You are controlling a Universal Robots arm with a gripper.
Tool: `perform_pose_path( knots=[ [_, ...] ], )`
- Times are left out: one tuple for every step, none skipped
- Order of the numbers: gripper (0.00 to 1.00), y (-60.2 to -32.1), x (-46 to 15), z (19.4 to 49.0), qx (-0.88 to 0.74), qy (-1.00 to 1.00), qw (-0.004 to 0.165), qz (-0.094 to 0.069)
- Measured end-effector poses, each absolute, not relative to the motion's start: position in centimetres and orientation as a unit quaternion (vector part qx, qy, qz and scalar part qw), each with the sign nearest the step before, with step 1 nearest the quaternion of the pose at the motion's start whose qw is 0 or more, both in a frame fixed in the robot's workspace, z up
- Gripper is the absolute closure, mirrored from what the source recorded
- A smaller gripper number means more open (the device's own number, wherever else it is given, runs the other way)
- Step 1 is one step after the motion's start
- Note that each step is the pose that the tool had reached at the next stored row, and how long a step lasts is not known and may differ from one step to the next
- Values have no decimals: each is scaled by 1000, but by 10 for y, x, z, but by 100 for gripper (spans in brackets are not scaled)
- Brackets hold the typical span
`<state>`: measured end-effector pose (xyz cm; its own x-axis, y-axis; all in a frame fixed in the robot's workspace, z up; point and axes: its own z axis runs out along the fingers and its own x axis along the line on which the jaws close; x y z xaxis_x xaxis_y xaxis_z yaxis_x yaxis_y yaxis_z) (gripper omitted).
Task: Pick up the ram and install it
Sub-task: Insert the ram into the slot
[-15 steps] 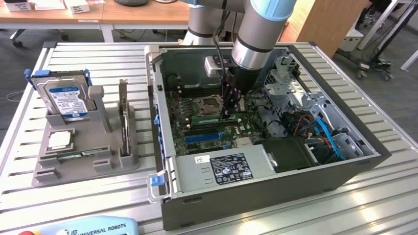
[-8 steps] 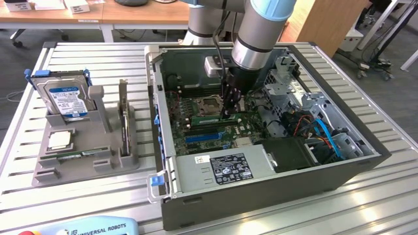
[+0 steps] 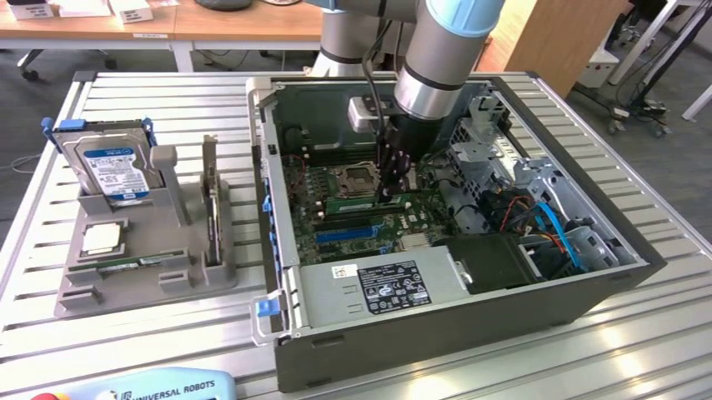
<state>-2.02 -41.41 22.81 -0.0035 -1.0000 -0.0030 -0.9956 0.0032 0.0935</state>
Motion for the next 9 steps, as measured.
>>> perform_pose_path(
  knots=[
    [89,-414,-20,228,705,-708,32,-34],
    [89,-414,-20,228,705,-708,32,-34],
    [89,-414,-20,228,705,-708,32,-34],
    [89,-414,-20,228,705,-708,32,-34],
    [89,-414,-20,228,705,-708,32,-34],
    [89,-414,-20,228,705,-708,32,-35],
    [89,-414,-20,228,705,-708,32,-35],
    [89,-414,-20,229,705,-708,32,-35],
    [89,-414,-20,229,705,-707,32,-35]
  ],
)
